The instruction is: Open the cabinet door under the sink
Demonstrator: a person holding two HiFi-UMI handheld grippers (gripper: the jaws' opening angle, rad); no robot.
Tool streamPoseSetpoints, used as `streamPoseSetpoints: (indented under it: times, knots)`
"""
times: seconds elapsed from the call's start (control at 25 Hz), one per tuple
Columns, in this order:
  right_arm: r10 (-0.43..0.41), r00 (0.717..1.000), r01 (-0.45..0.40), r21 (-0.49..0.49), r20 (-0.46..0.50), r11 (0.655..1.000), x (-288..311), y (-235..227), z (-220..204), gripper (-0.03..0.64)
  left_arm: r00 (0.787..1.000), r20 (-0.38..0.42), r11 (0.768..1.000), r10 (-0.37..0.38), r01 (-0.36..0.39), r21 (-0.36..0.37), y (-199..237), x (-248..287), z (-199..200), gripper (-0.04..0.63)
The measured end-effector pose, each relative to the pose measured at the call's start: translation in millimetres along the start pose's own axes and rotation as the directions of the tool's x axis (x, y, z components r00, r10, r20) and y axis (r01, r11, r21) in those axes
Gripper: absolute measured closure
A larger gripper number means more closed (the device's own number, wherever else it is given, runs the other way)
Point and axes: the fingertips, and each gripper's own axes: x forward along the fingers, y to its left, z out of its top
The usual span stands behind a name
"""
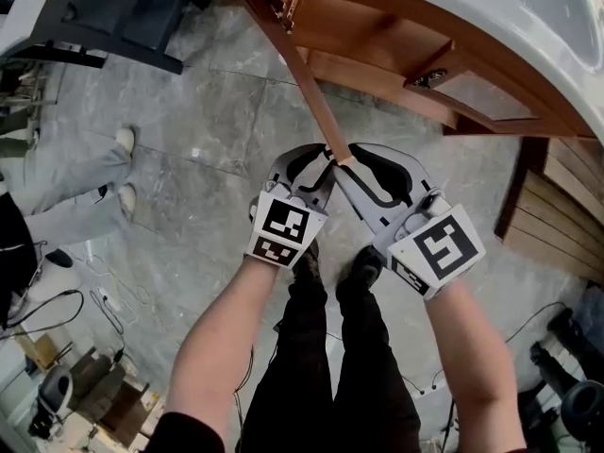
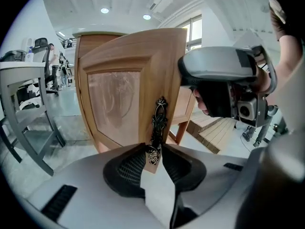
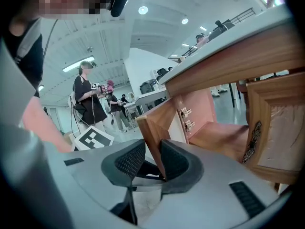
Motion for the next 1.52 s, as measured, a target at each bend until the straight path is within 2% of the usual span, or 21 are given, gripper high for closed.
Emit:
streamPoseSetpoints:
  times: [0.24, 0.44, 0.68, 0.88, 1.0, 1.08, 1.12, 1.28, 1.52]
  knots:
    - [0.041, 0.999, -0.041, 0.016, -0.004, 0.999, 28, 37, -5, 0.497, 1.000, 0.009, 1.000, 0.005, -0.005, 0.000, 26, -34, -26, 0.483]
    - [0.083, 0.996, -0.083, 0.024, -0.025, 0.996, 57, 66, -7, 0.505, 0.998, 0.000, 0.998, 0.065, -0.065, -0.021, 55, -65, -48, 0.485]
    - [0.113, 0.993, -0.112, 0.039, -0.034, 0.993, 82, 84, -6, 0.509, 0.996, -0.024, 0.996, 0.081, -0.082, -0.027, 81, -84, -61, 0.489]
    - [0.129, 0.991, -0.128, 0.043, -0.031, 0.991, 87, 91, -1, 0.509, 0.986, -0.016, 0.983, 0.166, -0.166, -0.076, 102, -100, -69, 0.505]
    - [0.115, 0.993, -0.113, 0.062, -0.028, 0.992, 82, 89, -3, 0.509, 0.972, -0.002, 0.962, 0.234, -0.231, -0.146, 119, -111, -74, 0.515]
    - [0.104, 0.994, -0.101, 0.077, -0.034, 0.992, 77, 85, -9, 0.511, 0.963, 0.006, 0.950, 0.268, -0.264, -0.167, 130, -117, -78, 0.523]
    - [0.099, 0.994, -0.095, 0.083, -0.037, 0.992, 74, 82, -11, 0.511, 0.961, 0.011, 0.949, 0.276, -0.271, -0.164, 134, -119, -78, 0.541]
    - [0.059, 0.998, -0.055, 0.090, -0.039, 0.994, 62, 64, -16, 0.511, 0.956, 0.020, 0.948, 0.292, -0.287, -0.135, 135, -120, -78, 0.541]
    - [-0.021, 1.000, 0.023, 0.098, -0.023, 0.995, 39, 38, -14, 0.515, 0.956, 0.055, 0.953, 0.288, -0.280, -0.116, 94, -120, -63, 0.541]
